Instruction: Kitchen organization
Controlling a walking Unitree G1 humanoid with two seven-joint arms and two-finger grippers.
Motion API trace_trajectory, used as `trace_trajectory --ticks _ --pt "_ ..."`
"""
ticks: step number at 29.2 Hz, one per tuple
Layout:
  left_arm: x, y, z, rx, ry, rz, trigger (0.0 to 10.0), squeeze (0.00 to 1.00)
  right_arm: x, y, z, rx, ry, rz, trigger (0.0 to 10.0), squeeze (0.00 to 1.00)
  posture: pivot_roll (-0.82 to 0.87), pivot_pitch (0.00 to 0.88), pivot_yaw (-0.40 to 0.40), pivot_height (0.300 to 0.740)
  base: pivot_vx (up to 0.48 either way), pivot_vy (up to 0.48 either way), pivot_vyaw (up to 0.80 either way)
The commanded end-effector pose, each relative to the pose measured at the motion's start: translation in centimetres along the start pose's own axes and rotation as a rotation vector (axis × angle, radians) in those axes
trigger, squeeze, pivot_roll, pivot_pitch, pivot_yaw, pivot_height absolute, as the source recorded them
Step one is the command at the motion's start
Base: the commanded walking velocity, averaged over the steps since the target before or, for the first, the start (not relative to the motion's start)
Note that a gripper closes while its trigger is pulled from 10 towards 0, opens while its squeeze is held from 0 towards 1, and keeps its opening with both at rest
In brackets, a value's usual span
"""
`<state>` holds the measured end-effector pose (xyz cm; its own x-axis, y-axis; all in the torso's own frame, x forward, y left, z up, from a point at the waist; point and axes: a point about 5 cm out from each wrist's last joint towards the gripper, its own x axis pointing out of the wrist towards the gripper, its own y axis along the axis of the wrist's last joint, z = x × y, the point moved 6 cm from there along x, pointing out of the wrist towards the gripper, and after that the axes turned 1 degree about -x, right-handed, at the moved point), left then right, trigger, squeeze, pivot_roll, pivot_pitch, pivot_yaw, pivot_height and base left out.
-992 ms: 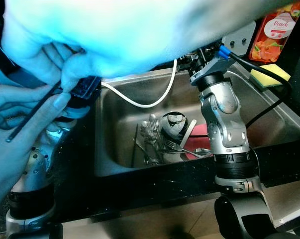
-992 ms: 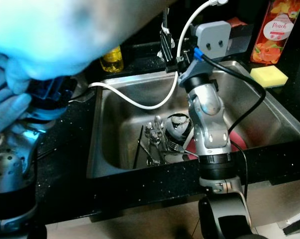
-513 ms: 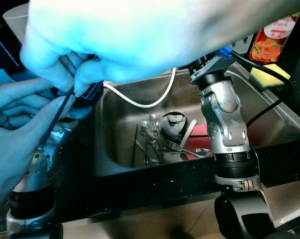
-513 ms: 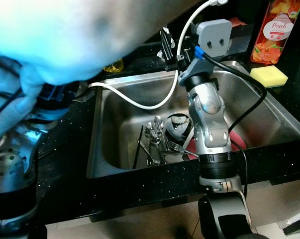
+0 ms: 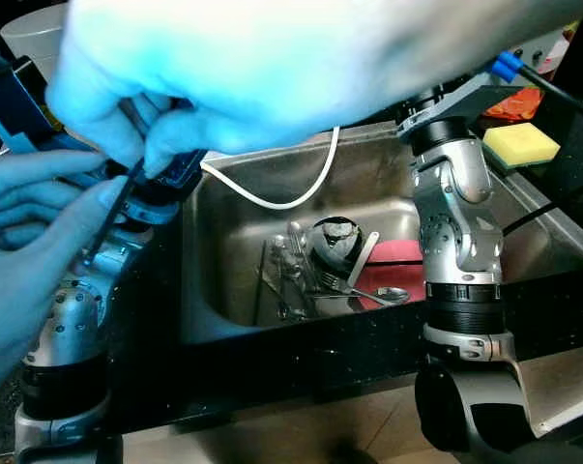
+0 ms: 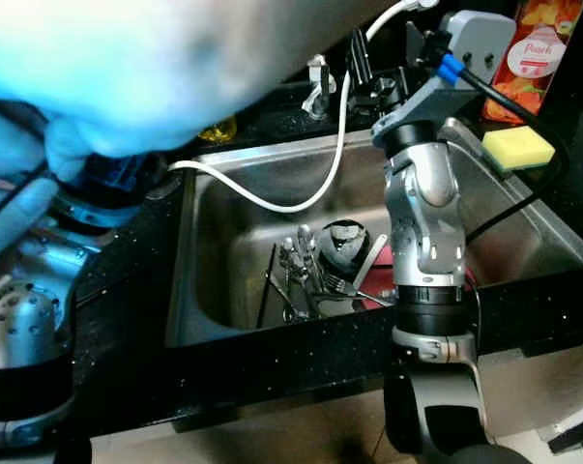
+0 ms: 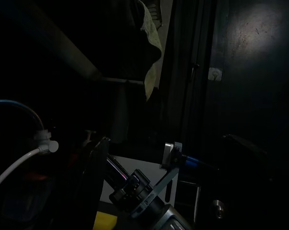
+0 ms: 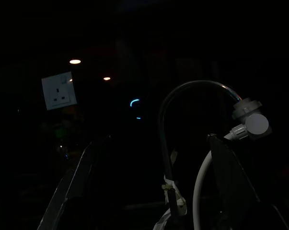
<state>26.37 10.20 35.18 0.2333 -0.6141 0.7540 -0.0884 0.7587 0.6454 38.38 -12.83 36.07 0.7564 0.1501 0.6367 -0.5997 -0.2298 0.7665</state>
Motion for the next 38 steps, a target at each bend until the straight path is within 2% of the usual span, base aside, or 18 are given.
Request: trace_trajectory --ticks 1,10,27,31,35,38 --pt "0.0 0.2 0.1 0.017 -0.005 0.003 10.0 0.00 -0.1 -0.1 -1.0 -0.026 0.037 0.002 10.0 0.00 -0.08 0.000 0.089 0.740 0.000 0.000 0.00" --pt "0.0 0.2 0.1 0.025 -0.004 0.006 10.0 0.00 -0.3 -0.6 -1.5 -0.036 0.056 -0.019 10.0 0.00 -0.08 0.000 0.085 0.740 0.000 0.000 0.00" --pt "-0.1 0.2 0.1 0.023 -0.002 0.006 10.0 0.00 -0.3 -0.8 -1.2 -0.047 0.045 -0.027 10.0 0.00 -0.08 0.000 0.086 0.740 0.000 0.000 0.00" --pt "-0.1 0.2 0.0 0.023 -0.001 0.006 10.0 0.00 -0.3 -1.0 -1.1 -0.085 0.037 -0.033 10.0 0.00 -0.08 0.000 0.086 0.740 0.000 0.000 0.00" --pt "-0.1 0.1 -0.1 0.021 0.004 0.004 10.0 0.00 -0.3 -1.4 -0.7 -0.211 0.018 -0.049 10.0 0.00 -0.08 0.000 0.086 0.740 0.000 0.000 0.00" --pt "-0.1 0.1 -0.1 0.021 0.004 0.003 10.0 0.00 -0.6 -2.9 -0.3 -0.278 0.014 -0.104 10.0 0.00 -0.08 0.000 0.087 0.740 0.000 0.000 0.00"
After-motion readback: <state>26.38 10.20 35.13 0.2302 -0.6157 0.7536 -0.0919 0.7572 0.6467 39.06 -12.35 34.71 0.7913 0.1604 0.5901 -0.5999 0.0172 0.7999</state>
